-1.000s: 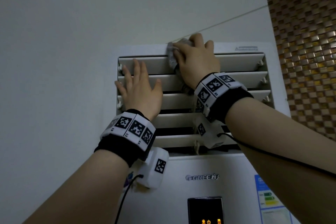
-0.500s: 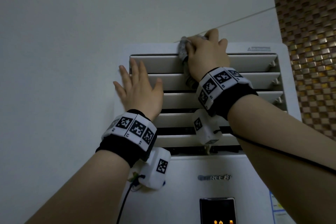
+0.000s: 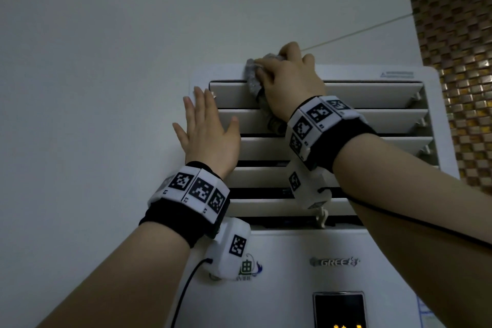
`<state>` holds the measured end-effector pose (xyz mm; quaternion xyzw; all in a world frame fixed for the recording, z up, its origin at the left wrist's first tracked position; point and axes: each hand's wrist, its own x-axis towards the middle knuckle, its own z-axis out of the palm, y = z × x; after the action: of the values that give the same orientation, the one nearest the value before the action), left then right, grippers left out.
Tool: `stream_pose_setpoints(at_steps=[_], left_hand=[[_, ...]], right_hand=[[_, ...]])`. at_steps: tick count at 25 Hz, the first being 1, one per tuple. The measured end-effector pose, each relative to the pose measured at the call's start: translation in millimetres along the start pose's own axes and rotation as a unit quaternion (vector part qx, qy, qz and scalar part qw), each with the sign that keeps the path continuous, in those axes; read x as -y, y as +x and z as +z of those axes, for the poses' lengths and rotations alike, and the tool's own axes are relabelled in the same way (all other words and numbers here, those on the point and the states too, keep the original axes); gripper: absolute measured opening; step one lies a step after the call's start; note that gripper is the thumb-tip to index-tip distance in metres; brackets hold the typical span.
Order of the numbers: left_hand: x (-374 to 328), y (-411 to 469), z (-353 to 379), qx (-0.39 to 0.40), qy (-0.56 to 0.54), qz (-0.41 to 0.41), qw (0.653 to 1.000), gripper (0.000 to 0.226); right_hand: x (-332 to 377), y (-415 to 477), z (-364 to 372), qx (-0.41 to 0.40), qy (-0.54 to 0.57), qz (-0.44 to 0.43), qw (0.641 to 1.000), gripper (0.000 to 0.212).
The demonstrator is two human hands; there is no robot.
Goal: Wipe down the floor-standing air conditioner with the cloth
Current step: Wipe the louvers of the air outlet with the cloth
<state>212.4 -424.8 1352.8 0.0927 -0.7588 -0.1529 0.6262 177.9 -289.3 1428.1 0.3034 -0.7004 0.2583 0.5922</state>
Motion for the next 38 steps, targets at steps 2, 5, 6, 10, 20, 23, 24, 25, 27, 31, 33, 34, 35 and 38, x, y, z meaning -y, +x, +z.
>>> stream_pose_setpoints(at_steps=[2, 5, 6, 10, 20, 23, 24, 25, 27, 31, 33, 34, 35, 38], left_hand=[[3, 0, -2, 0.005, -0.010, -0.003, 1.000, 0.066], [5, 0, -5, 0.016, -0.019, -0.003, 1.000, 0.066], [6, 0, -6, 0.019, -0.023, -0.003, 1.000, 0.066], [18, 0, -13, 0.033, -0.051, -0.008, 0.998, 0.064], [41, -1, -25, 0.076, -0.112, -0.030, 0.990, 0.053], [42, -3, -27, 0.076, -0.121, -0.033, 0.989, 0.053], [44, -4, -27, 0.077, -0.125, -0.033, 0.989, 0.054], [45, -6, -28, 0.080, -0.130, -0.032, 0.988, 0.054], [48, -8, -27, 0.090, -0.146, -0.027, 0.985, 0.054], [51, -12, -27, 0.101, -0.176, -0.029, 0.979, 0.053], [53, -15, -27, 0.104, -0.191, -0.029, 0.976, 0.053], [55, -17, -27, 0.105, -0.198, -0.030, 0.974, 0.052], [56, -20, -27, 0.104, -0.204, -0.030, 0.973, 0.052], [57, -26, -26, 0.103, -0.219, -0.030, 0.970, 0.051]], right_hand=[[-1, 7, -5, -0.006, 0.005, 0.050, 0.999, 0.031], [15, 1, 1, 0.003, -0.007, 0.039, 0.999, 0.032], [21, -3, 5, 0.010, -0.015, 0.005, 1.000, 0.032], [22, 7, 2, -0.002, 0.000, 0.038, 0.999, 0.031], [53, 13, 13, -0.014, -0.014, 0.026, 0.999, 0.027], [69, 6, 24, 0.016, -0.058, -0.084, 0.995, 0.029], [70, 9, 23, 0.015, -0.056, -0.081, 0.995, 0.029], [71, 14, 21, 0.011, -0.045, -0.052, 0.998, 0.028], [75, 16, 19, 0.006, -0.031, 0.006, 0.999, 0.027], [85, 4, 28, 0.031, -0.060, -0.084, 0.994, 0.029], [81, 8, 23, 0.017, -0.051, -0.043, 0.998, 0.028], [80, 6, 21, 0.009, -0.048, -0.013, 0.999, 0.027], [81, 1, 22, 0.007, -0.047, -0.006, 0.999, 0.027], [86, -21, 31, 0.035, -0.068, -0.105, 0.992, 0.028]])
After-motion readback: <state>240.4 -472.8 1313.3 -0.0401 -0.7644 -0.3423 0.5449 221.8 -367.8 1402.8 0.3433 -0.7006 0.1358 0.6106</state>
